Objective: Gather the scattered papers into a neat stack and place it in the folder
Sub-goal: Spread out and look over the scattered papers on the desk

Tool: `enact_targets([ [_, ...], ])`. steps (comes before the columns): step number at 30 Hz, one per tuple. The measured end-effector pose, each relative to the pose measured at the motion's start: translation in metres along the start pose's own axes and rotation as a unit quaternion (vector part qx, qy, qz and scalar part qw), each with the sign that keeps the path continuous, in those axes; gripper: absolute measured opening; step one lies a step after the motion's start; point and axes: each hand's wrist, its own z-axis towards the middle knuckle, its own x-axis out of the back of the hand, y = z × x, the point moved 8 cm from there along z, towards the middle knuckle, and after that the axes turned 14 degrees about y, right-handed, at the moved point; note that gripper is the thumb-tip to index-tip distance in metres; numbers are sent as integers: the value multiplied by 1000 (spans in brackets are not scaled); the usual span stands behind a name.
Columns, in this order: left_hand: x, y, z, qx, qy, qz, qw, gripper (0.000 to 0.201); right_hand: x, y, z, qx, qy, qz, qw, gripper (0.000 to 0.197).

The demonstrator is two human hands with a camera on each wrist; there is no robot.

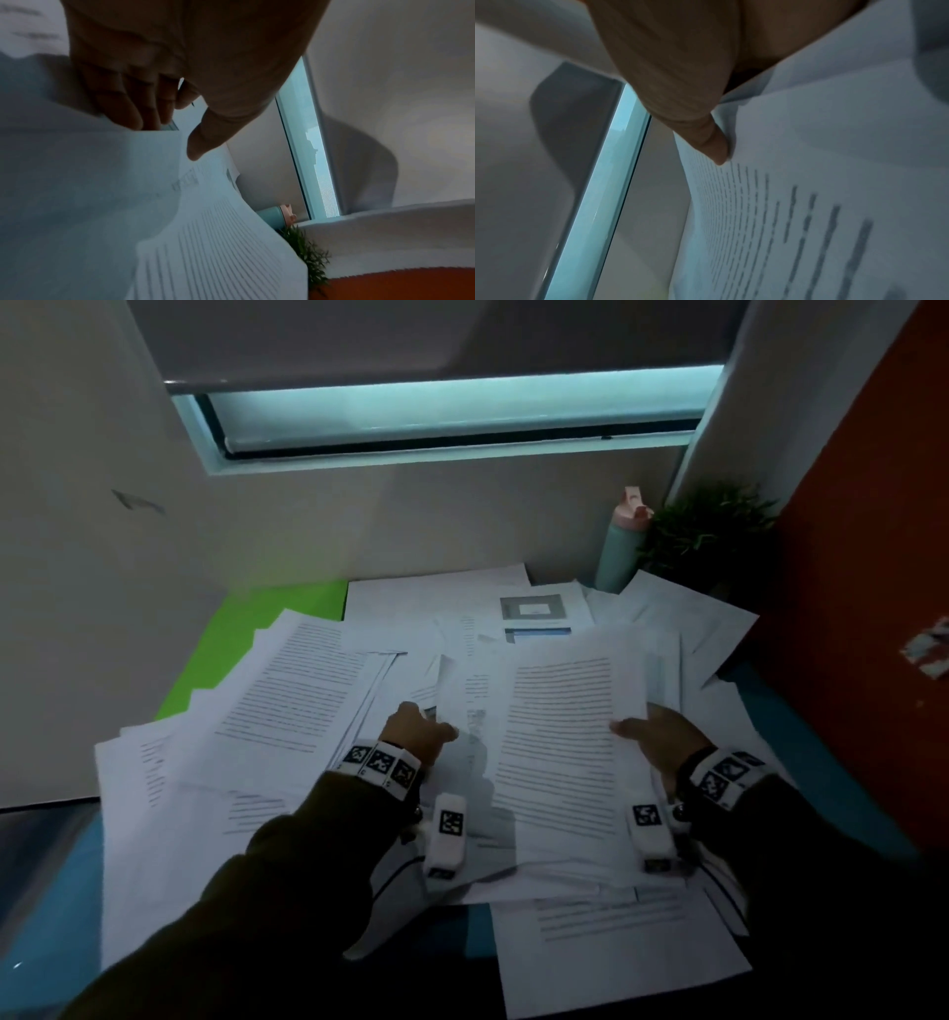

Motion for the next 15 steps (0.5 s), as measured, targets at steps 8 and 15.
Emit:
enact_targets([
  [8,-3,0,-4,-84,-88,-109,987,66,-54,-35,-30,139,-32,-192,971,31],
  [15,57,-29,21,-45,126,11,991,97,-38,-62,-34,195,48,-116,973,32],
])
